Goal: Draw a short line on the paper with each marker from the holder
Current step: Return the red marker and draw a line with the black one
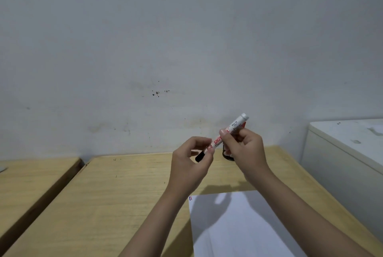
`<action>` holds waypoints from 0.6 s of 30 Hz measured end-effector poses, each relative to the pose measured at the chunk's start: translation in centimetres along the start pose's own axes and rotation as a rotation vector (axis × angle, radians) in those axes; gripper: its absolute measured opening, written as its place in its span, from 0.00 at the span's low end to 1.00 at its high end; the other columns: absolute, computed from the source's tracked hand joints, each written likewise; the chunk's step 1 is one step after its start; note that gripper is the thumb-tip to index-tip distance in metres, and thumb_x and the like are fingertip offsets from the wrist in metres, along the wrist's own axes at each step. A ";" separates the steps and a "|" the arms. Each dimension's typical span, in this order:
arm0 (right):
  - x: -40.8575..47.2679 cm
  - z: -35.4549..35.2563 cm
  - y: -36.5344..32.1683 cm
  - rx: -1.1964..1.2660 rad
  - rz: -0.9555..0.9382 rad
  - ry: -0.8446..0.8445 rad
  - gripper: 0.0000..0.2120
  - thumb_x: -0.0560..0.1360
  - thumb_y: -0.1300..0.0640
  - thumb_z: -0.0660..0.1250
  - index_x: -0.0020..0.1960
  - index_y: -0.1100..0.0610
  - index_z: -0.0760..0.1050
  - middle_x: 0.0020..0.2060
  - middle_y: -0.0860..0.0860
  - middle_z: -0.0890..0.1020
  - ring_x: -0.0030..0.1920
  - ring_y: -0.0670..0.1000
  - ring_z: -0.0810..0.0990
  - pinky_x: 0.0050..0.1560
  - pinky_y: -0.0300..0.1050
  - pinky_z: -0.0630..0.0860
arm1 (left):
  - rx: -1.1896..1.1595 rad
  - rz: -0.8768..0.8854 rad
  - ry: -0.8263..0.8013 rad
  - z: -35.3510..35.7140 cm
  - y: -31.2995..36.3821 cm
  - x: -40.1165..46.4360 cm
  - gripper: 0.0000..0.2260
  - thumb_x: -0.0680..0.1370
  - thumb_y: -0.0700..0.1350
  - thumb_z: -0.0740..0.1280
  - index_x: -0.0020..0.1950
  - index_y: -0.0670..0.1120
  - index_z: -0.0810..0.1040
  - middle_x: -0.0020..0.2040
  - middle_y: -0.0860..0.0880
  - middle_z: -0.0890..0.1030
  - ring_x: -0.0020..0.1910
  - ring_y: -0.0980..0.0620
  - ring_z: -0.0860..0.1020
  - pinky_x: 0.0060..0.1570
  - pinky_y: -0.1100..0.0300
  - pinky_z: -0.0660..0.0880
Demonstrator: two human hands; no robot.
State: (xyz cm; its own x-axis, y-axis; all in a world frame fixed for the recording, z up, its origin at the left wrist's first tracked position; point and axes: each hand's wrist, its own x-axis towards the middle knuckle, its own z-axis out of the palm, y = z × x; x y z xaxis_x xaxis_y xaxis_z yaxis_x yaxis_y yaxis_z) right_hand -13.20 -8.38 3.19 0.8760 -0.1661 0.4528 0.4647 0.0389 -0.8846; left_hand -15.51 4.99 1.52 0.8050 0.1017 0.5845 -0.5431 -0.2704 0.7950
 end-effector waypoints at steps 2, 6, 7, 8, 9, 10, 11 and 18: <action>-0.1 -0.3 0.1 0.020 -0.007 0.033 0.09 0.73 0.58 0.69 0.40 0.64 0.79 0.26 0.51 0.75 0.26 0.45 0.73 0.30 0.38 0.74 | 0.022 -0.030 0.005 -0.5 -0.4 -0.1 0.08 0.70 0.41 0.73 0.45 0.52 0.81 0.41 0.55 0.84 0.41 0.59 0.81 0.47 0.61 0.77; -0.4 -0.5 0.2 0.074 0.025 -0.042 0.06 0.74 0.59 0.68 0.41 0.61 0.79 0.26 0.51 0.76 0.27 0.46 0.73 0.30 0.40 0.75 | 0.030 -0.037 0.037 -1.1 -0.6 -0.2 0.09 0.68 0.40 0.75 0.43 0.53 0.83 0.39 0.52 0.85 0.41 0.55 0.82 0.47 0.54 0.79; -0.5 -0.3 0.1 0.076 0.036 -0.088 0.05 0.74 0.60 0.68 0.41 0.61 0.79 0.25 0.48 0.76 0.27 0.46 0.73 0.29 0.40 0.75 | 0.028 -0.024 0.035 -1.1 -0.6 -0.2 0.09 0.68 0.40 0.75 0.43 0.53 0.83 0.39 0.51 0.85 0.41 0.54 0.82 0.47 0.54 0.79; -0.6 -0.1 0.2 0.058 0.035 -0.129 0.05 0.74 0.60 0.68 0.41 0.62 0.79 0.24 0.47 0.77 0.27 0.46 0.74 0.29 0.40 0.75 | 0.033 -0.010 0.029 -1.0 -0.5 -0.2 0.09 0.68 0.40 0.75 0.43 0.52 0.83 0.39 0.52 0.85 0.41 0.54 0.82 0.47 0.55 0.79; -0.6 0.0 0.3 0.038 0.031 -0.152 0.06 0.74 0.61 0.68 0.41 0.63 0.79 0.23 0.47 0.78 0.27 0.45 0.74 0.28 0.39 0.75 | 0.040 0.000 0.027 -0.9 -0.4 0.0 0.08 0.68 0.40 0.75 0.43 0.52 0.83 0.39 0.52 0.85 0.41 0.54 0.82 0.46 0.57 0.79; -0.5 0.0 0.4 0.029 0.027 -0.158 0.07 0.74 0.61 0.67 0.40 0.64 0.79 0.23 0.47 0.78 0.26 0.45 0.75 0.28 0.39 0.75 | 0.036 -0.008 0.032 -0.8 -0.4 0.1 0.08 0.68 0.40 0.75 0.43 0.51 0.83 0.39 0.52 0.85 0.41 0.54 0.83 0.45 0.58 0.79; -0.4 -0.1 0.3 0.034 0.023 -0.161 0.08 0.74 0.61 0.67 0.39 0.64 0.79 0.23 0.48 0.78 0.26 0.45 0.75 0.28 0.39 0.75 | 0.006 -0.034 0.039 -0.7 -0.3 0.1 0.07 0.68 0.39 0.75 0.43 0.50 0.83 0.39 0.51 0.85 0.40 0.55 0.83 0.44 0.60 0.79; -1.4 -1.5 1.9 0.051 0.018 -0.173 0.10 0.70 0.54 0.67 0.39 0.61 0.79 0.31 0.59 0.78 0.28 0.46 0.75 0.31 0.42 0.75 | -0.156 -0.211 -0.075 -0.2 -1.1 -0.5 0.04 0.69 0.35 0.73 0.39 0.43 0.83 0.32 0.48 0.83 0.32 0.54 0.80 0.38 0.61 0.78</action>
State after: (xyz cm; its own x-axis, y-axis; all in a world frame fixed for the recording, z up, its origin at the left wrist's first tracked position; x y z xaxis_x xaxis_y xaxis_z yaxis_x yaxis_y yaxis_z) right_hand -13.76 -9.55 0.74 0.8914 0.0069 0.4532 0.4508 0.0910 -0.8880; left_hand -15.34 5.43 0.43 0.9164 0.0676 0.3945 -0.3873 -0.0998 0.9166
